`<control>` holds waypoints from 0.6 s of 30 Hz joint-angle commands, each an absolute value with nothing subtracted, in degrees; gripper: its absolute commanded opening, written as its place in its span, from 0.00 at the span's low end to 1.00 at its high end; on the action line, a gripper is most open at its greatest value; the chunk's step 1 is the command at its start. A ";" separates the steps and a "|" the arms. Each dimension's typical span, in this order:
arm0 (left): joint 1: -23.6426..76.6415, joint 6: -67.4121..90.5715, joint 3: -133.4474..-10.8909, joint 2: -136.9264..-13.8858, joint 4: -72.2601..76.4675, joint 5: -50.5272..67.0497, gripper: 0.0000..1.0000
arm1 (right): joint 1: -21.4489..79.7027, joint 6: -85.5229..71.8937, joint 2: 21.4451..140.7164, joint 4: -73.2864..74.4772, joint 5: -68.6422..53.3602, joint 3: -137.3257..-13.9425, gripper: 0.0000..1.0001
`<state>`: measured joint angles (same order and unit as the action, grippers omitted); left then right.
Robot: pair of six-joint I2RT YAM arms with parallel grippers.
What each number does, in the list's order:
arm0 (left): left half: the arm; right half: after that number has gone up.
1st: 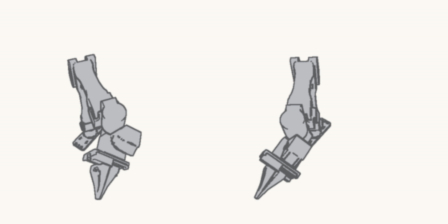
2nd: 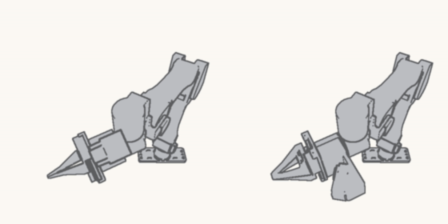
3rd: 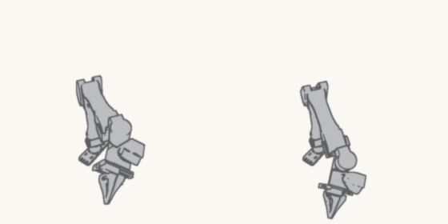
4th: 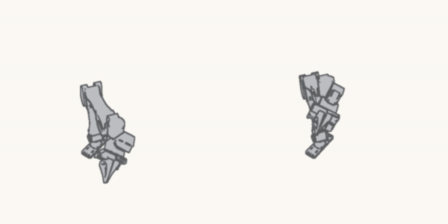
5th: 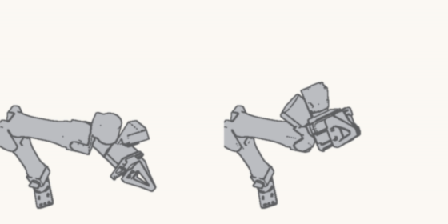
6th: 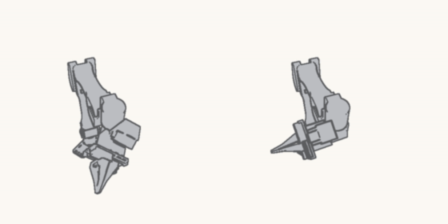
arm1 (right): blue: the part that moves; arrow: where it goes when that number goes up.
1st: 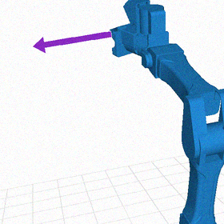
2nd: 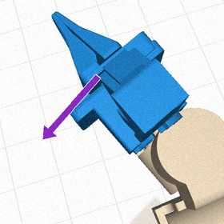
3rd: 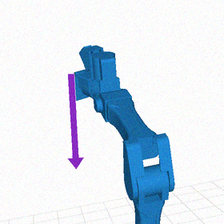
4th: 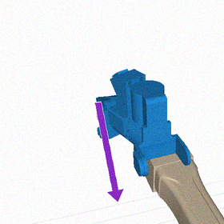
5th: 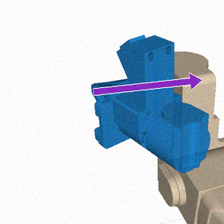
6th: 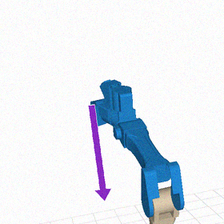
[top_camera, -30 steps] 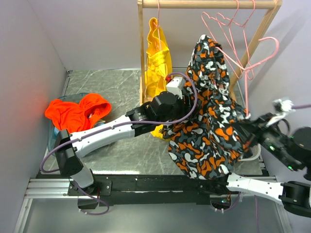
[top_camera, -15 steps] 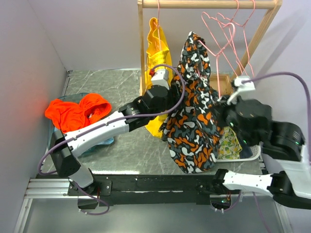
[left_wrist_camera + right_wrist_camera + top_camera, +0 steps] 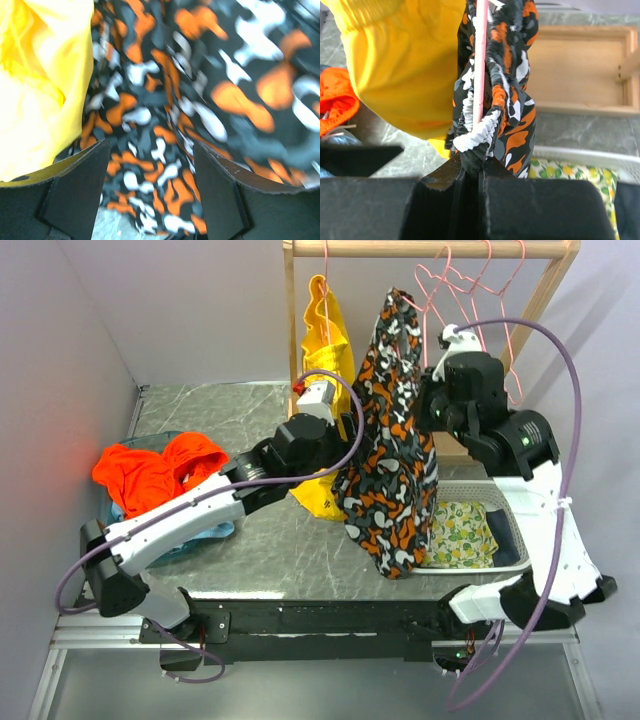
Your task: Place the shorts on the hanger
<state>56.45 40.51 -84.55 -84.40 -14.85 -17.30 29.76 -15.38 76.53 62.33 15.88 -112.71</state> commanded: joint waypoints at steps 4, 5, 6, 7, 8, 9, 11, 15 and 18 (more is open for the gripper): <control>56.60 38.23 -84.47 -75.77 -17.31 -13.01 0.74 | 26.19 -12.31 83.13 54.67 10.28 -121.54 0.00; 56.60 38.23 -84.29 -74.98 -17.58 -13.09 0.74 | 26.10 -11.87 83.75 54.15 10.20 -121.73 0.00; 56.60 38.15 -84.03 -73.67 -17.93 -13.10 0.74 | 26.02 -11.60 84.19 53.71 10.11 -121.82 0.00; 56.60 38.06 -83.76 -73.04 -18.10 -13.18 0.74 | 26.10 -11.43 84.90 53.27 10.89 -121.99 0.00; 56.60 37.97 -83.59 -72.43 -18.37 -13.36 0.74 | 25.93 -11.16 85.25 52.57 11.25 -122.17 0.00; 56.60 37.79 -83.50 -71.38 -18.54 -13.45 0.74 | 25.84 -10.90 85.69 52.56 11.25 -122.60 0.00; 56.60 37.53 -83.41 -70.67 -18.98 -13.71 0.75 | 25.84 -10.46 87.36 52.38 10.11 -124.27 0.00; 56.60 37.00 -82.71 -68.91 -19.69 -14.59 0.76 | 25.84 -9.93 90.61 52.38 9.75 -126.56 0.00; 56.51 36.65 -82.01 -67.77 -19.95 -15.20 0.77 | 25.84 -9.49 91.67 51.77 11.42 -126.83 0.00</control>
<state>56.45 38.28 -83.13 -69.49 -18.87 -14.46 26.24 -11.40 91.15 58.89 9.80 -123.28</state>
